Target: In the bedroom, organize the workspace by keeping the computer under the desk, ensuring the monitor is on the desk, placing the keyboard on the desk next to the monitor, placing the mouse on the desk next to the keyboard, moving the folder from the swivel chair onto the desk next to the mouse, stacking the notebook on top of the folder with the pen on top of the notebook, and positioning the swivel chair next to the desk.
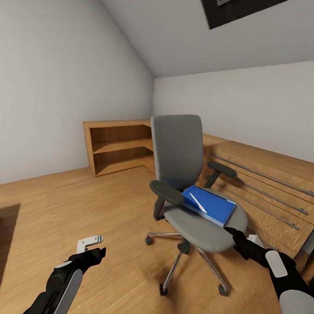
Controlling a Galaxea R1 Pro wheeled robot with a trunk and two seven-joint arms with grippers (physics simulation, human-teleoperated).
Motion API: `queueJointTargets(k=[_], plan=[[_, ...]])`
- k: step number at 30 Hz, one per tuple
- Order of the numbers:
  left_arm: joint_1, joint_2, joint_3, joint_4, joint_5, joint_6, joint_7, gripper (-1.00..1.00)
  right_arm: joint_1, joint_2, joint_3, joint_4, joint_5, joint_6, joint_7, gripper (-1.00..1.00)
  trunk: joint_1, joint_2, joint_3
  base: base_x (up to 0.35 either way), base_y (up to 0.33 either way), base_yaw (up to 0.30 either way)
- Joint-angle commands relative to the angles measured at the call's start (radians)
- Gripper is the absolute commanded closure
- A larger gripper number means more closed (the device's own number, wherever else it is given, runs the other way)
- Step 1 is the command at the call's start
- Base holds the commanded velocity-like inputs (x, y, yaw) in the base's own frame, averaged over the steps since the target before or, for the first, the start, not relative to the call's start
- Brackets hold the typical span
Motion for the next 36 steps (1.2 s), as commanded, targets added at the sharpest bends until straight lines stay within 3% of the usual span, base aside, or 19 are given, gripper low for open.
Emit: queueJointTargets(k=[1,10,31,36], plan=[[-0.001,0.0,-0.001,-0.001,0.01,0.003,0.009,-1.0,-0.001,0.001,-0.005,0.0,-0.003,0.007,0.004,-1.0,0.0,0.0,-0.001,0.118,0.069,0.0],[-0.001,0.0,-0.002,-0.001,0.01,0.004,0.01,-1.0,0.0,0.001,-0.003,0.0,-0.001,0.007,0.004,-1.0,0.0,0.0,-0.001,-0.016,-0.015,0.0],[-0.001,0.0,-0.01,-0.001,0.01,0.004,0.013,-1.0,0.0,0.001,-0.003,0.001,0.002,0.005,0.002,-1.0,0.0,0.0,-0.001,-0.271,-0.159,0.0],[-0.001,0.001,0.009,-0.001,0.011,0.005,0.017,-1.0,-0.001,0.008,-0.003,0.003,0.009,-0.045,-0.002,-1.0,-0.011,0.021,0.008,-0.066,-0.02,0.0]])
